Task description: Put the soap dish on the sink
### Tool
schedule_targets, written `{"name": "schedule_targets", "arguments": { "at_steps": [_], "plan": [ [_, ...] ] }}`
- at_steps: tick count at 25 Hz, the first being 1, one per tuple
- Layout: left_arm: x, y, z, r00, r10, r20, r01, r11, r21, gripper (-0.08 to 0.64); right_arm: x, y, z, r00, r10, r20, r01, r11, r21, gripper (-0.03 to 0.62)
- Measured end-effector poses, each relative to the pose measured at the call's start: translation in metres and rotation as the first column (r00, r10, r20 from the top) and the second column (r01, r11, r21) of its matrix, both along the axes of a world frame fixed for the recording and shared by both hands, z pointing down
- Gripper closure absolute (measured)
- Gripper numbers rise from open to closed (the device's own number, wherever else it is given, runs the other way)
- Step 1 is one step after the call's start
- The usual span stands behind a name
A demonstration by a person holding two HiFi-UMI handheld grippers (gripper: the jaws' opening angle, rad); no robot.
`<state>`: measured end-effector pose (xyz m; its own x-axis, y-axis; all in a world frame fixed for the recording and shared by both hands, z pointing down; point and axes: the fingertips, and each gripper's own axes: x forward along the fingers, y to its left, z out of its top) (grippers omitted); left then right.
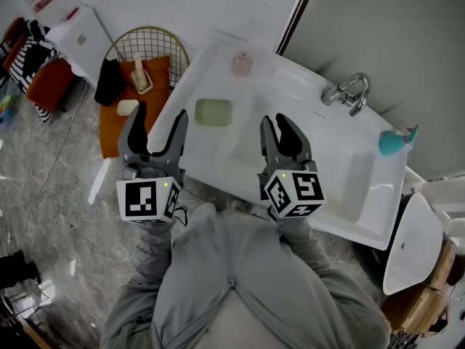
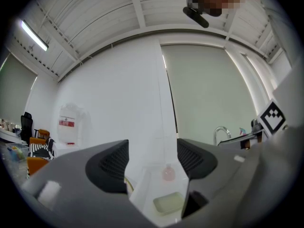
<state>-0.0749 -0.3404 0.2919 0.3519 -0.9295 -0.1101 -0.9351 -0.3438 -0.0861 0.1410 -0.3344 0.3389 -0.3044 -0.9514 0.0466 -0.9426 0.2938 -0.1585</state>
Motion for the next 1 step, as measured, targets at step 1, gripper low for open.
{"name": "schedule_targets", "arguments": {
  "at_steps": [1],
  "plan": [
    [0.0001, -0.0003, -0.0003, 1.0, 0.0, 0.0, 0.0, 1.0, 0.0, 0.215, -0.0003, -0.0005, -0.0004, 1.0, -0.001, 0.0, 0.001, 1.0, 0.0, 0.48]
  ]
}}
